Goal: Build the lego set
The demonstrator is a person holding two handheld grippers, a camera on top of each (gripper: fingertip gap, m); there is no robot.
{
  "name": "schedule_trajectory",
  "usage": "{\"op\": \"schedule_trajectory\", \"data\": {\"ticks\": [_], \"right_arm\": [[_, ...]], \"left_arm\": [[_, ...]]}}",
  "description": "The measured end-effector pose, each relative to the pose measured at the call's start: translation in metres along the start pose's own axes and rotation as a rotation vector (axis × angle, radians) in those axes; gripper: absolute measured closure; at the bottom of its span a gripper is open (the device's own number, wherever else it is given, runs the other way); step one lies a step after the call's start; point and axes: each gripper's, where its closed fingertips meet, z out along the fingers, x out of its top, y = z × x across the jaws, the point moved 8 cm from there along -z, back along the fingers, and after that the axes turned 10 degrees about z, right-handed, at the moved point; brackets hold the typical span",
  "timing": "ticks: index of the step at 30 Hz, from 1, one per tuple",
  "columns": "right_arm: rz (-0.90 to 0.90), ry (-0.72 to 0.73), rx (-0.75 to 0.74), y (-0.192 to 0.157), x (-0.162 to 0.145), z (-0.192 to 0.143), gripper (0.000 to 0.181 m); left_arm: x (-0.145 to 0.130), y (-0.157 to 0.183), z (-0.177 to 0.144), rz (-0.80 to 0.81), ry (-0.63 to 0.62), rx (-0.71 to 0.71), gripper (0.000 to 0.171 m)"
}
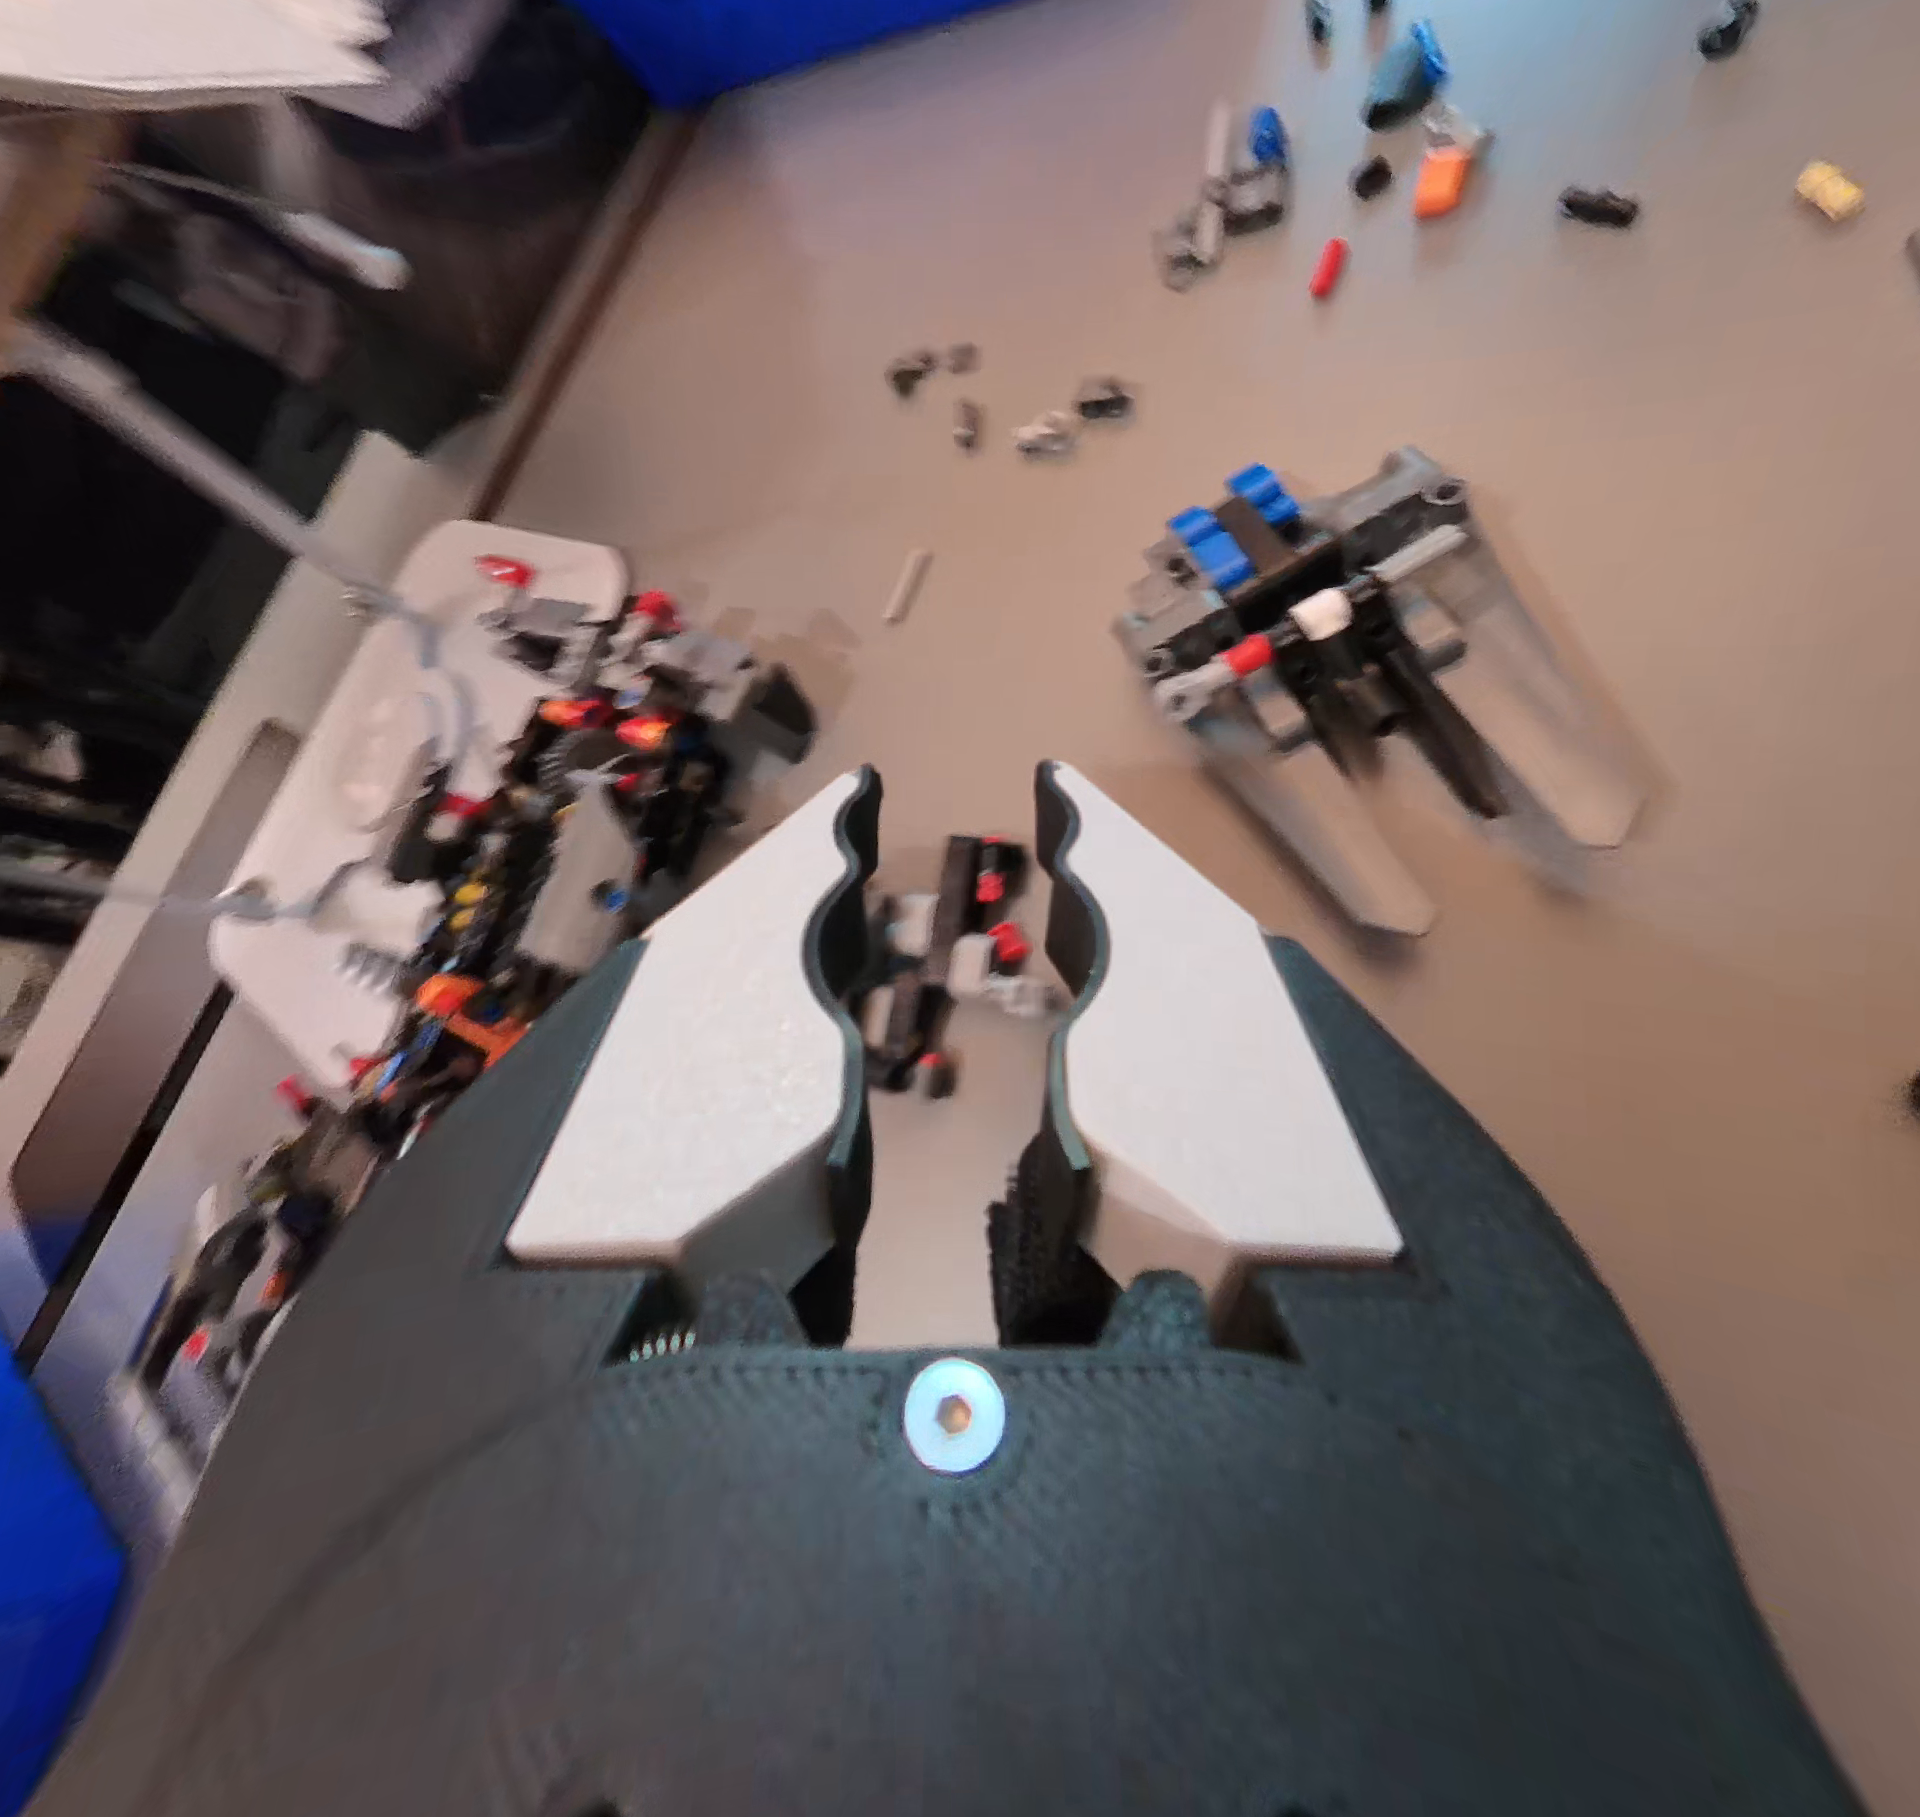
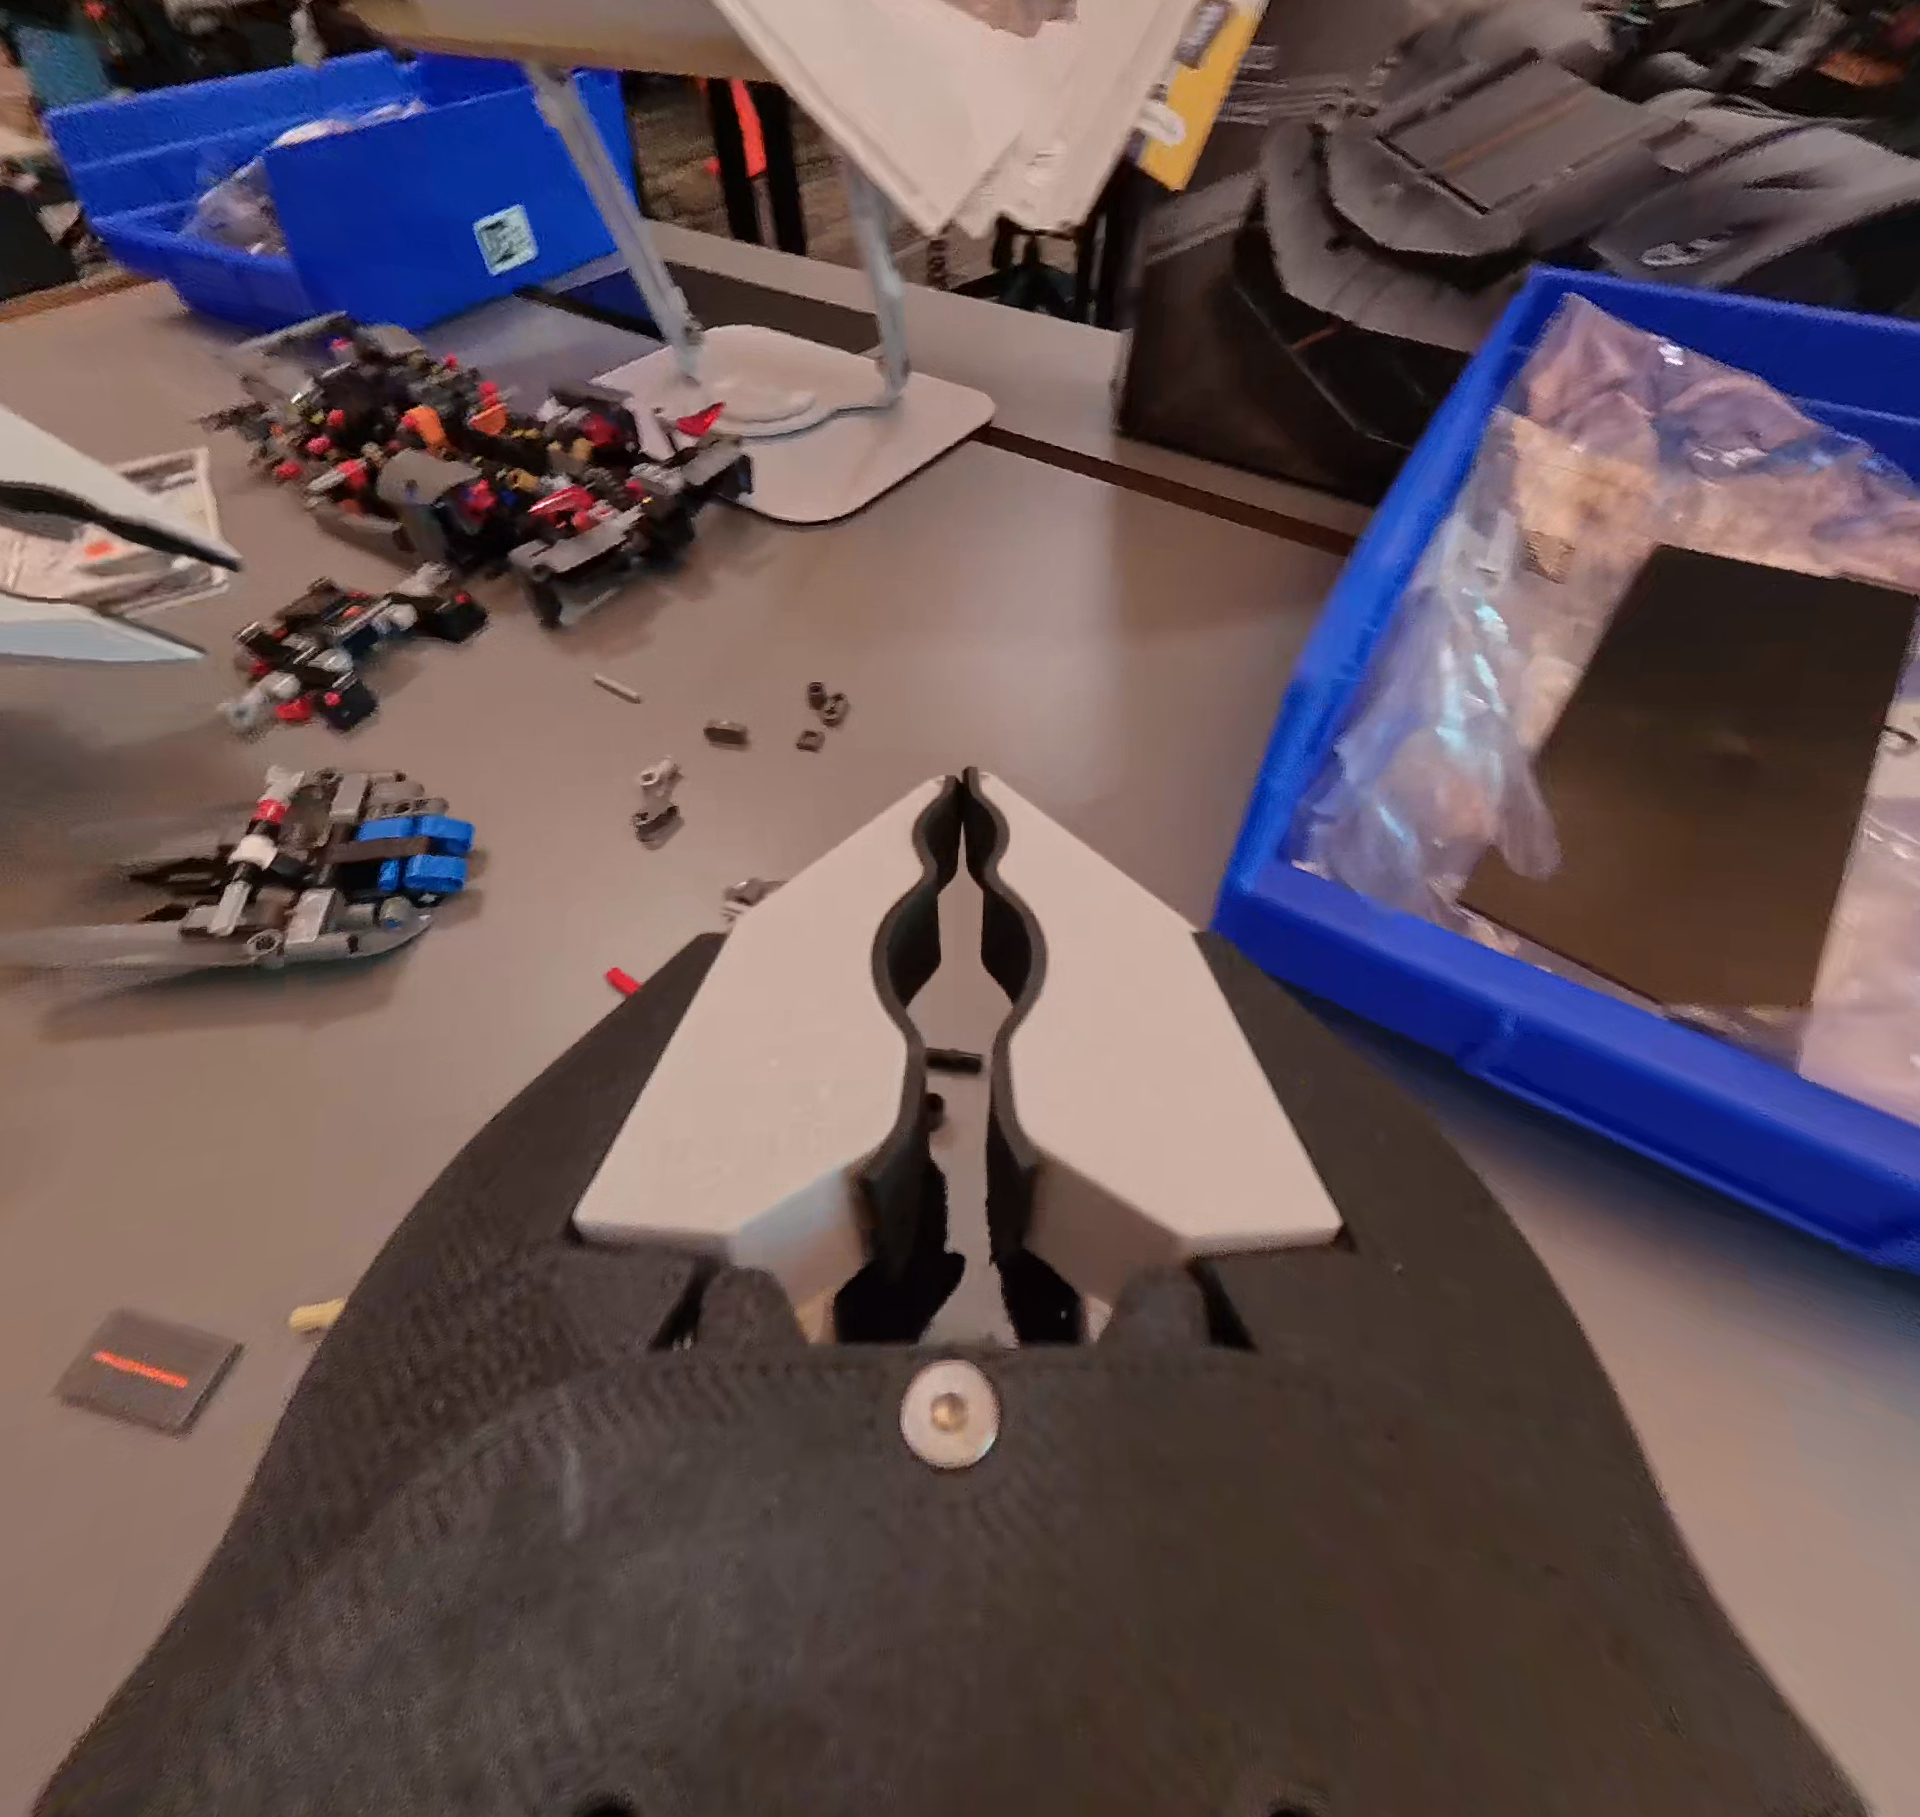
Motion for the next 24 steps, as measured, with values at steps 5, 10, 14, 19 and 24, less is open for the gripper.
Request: {"op": "schedule_trajectory", "data": {"ticks": [5,10,14,19,24], "right_arm": [[0.098,0.226,-0.022,0.021,0.014,-0.031,0.181],[0.144,0.442,-0.096,0.031,0.024,-0.078,0.179],[0.131,0.416,-0.163,0.029,0.020,-0.109,0.155],[0.044,0.004,-0.129,0.013,-0.022,-0.113,0.166],[0.017,-0.260,-0.112,0.011,-0.071,-0.117,0.155]], "left_arm": [[-0.023,-0.030,-0.025,-0.103,0.085,0.181,0.144],[-0.048,-0.055,-0.037,-0.280,0.162,0.297,0.133],[-0.050,-0.063,-0.047,-0.328,0.223,0.344,0.128],[-0.051,-0.062,-0.048,-0.361,0.245,0.329,0.128],[-0.051,-0.061,-0.046,-0.380,0.250,0.311,0.129]]}}
